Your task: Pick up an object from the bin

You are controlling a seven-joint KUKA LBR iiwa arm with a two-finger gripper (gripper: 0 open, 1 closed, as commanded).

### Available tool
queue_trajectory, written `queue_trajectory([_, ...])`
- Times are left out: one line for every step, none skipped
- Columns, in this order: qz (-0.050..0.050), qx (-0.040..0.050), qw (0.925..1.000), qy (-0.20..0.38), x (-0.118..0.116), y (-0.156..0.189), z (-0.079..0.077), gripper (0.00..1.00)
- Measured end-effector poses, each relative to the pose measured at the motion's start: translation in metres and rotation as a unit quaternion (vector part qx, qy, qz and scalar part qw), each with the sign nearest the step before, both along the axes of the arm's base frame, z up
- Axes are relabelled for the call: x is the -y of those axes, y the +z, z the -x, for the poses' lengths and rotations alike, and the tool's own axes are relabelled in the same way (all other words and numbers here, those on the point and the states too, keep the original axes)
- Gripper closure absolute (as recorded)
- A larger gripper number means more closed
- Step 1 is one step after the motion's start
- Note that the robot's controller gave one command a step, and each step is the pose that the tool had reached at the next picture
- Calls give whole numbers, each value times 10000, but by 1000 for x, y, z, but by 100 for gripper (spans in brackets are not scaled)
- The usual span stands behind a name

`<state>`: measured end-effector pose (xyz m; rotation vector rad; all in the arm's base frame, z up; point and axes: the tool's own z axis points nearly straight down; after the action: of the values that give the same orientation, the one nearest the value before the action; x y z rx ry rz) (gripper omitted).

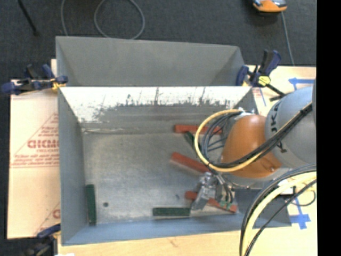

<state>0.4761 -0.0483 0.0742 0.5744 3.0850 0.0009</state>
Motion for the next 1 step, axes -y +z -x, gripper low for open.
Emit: queue_trajectory([1, 4, 10000, 0, 0, 2, -1, 100])
